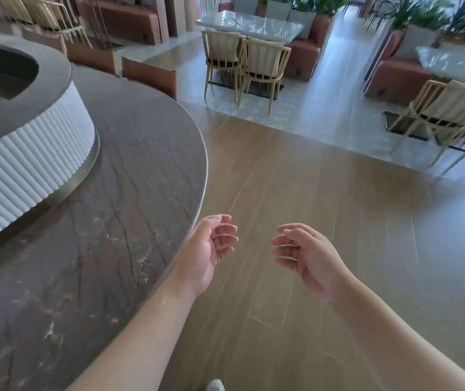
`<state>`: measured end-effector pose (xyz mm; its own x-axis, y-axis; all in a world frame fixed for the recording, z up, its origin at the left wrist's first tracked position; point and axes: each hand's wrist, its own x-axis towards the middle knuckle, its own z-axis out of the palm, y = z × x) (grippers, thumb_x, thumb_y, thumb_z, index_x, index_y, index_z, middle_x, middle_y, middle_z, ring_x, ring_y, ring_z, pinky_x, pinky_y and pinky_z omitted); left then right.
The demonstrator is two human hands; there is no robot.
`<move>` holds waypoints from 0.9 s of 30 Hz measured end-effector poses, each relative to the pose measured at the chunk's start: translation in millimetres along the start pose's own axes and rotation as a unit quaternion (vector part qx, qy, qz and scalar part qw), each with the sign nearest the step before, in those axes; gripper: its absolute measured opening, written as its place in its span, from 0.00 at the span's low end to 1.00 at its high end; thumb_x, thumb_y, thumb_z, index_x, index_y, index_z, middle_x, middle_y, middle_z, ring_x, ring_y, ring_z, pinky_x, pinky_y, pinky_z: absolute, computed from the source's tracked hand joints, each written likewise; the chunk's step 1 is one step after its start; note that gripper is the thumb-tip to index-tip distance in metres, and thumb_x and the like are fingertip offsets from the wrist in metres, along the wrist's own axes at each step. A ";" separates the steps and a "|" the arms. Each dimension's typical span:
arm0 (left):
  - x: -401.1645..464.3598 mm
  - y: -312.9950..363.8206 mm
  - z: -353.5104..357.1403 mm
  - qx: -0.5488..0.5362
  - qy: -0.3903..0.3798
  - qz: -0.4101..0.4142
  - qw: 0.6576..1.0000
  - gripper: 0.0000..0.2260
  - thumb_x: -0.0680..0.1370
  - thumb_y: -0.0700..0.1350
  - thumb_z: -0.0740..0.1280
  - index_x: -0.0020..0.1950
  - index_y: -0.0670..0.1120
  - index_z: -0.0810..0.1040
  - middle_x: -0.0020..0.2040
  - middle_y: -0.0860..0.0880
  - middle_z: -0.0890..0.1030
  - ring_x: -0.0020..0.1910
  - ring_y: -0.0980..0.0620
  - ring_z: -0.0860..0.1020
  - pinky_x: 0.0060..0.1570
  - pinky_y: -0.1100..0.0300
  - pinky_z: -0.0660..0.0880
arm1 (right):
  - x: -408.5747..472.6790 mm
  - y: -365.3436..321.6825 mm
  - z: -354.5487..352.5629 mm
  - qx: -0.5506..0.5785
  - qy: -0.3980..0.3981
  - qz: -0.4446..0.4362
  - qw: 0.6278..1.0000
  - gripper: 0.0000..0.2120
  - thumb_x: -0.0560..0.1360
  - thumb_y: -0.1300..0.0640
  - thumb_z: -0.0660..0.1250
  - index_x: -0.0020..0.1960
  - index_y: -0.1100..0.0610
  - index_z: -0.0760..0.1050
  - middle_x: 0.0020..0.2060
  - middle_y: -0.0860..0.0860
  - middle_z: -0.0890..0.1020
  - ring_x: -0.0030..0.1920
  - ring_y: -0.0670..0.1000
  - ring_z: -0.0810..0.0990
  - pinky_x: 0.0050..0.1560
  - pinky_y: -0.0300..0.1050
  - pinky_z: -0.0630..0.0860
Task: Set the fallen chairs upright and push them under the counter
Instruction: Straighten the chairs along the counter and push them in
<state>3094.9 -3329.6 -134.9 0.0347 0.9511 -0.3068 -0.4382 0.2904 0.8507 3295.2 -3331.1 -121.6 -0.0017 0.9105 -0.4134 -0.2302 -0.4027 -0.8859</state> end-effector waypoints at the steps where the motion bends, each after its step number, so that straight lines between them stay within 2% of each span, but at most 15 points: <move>1: 11.1 2.9 -1.8 0.004 -0.006 0.000 1.000 0.10 0.83 0.44 0.57 0.54 0.44 0.78 0.43 0.47 0.81 0.41 0.50 0.78 0.46 0.54 0.71 | 10.2 -4.0 3.4 0.002 -0.003 0.000 1.000 0.08 0.79 0.64 0.61 0.52 0.60 0.79 0.40 0.55 0.83 0.37 0.53 0.79 0.41 0.47 0.76; 9: 109.0 8.1 8.5 0.027 0.018 -0.019 0.999 0.10 0.82 0.45 0.58 0.54 0.44 0.78 0.44 0.47 0.82 0.41 0.50 0.79 0.47 0.53 0.71 | 111.6 -33.9 1.8 0.023 -0.004 0.013 1.000 0.08 0.79 0.64 0.60 0.52 0.60 0.79 0.39 0.55 0.82 0.35 0.52 0.79 0.38 0.45 0.77; 14: 183.3 18.8 32.3 0.059 0.049 -0.004 0.997 0.10 0.82 0.44 0.58 0.54 0.45 0.79 0.44 0.47 0.82 0.42 0.51 0.79 0.48 0.53 0.72 | 194.7 -56.4 -21.3 0.042 -0.024 0.031 0.998 0.09 0.80 0.64 0.60 0.52 0.59 0.79 0.40 0.56 0.82 0.36 0.52 0.80 0.40 0.46 0.76; 17: 233.0 29.5 55.7 0.076 0.080 0.008 0.994 0.10 0.82 0.44 0.58 0.54 0.44 0.79 0.45 0.47 0.82 0.42 0.51 0.79 0.48 0.53 0.72 | 248.9 -84.9 -43.4 0.045 -0.042 0.035 0.998 0.09 0.80 0.65 0.61 0.51 0.59 0.79 0.40 0.56 0.83 0.36 0.52 0.79 0.43 0.47 0.76; 22: 314.5 47.6 116.5 0.108 0.086 0.014 0.990 0.10 0.82 0.43 0.58 0.54 0.45 0.79 0.45 0.47 0.82 0.43 0.50 0.79 0.49 0.52 0.72 | 332.5 -149.3 -77.2 0.041 -0.056 0.036 0.997 0.10 0.79 0.65 0.61 0.51 0.58 0.80 0.41 0.56 0.83 0.37 0.52 0.79 0.44 0.48 0.76; 27: 382.3 62.2 165.3 0.069 0.091 0.029 0.993 0.10 0.82 0.43 0.57 0.53 0.45 0.78 0.43 0.47 0.82 0.42 0.51 0.79 0.47 0.54 0.72 | 402.6 -202.3 -90.6 0.038 -0.069 0.026 0.997 0.09 0.79 0.64 0.60 0.51 0.58 0.79 0.40 0.54 0.82 0.36 0.51 0.79 0.41 0.45 0.77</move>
<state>3229.4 -2930.5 -128.7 -0.1553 0.9355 -0.3175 -0.3066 0.2599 0.9157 3429.3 -2891.5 -127.9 -0.1479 0.8946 -0.4216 -0.2987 -0.4468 -0.8433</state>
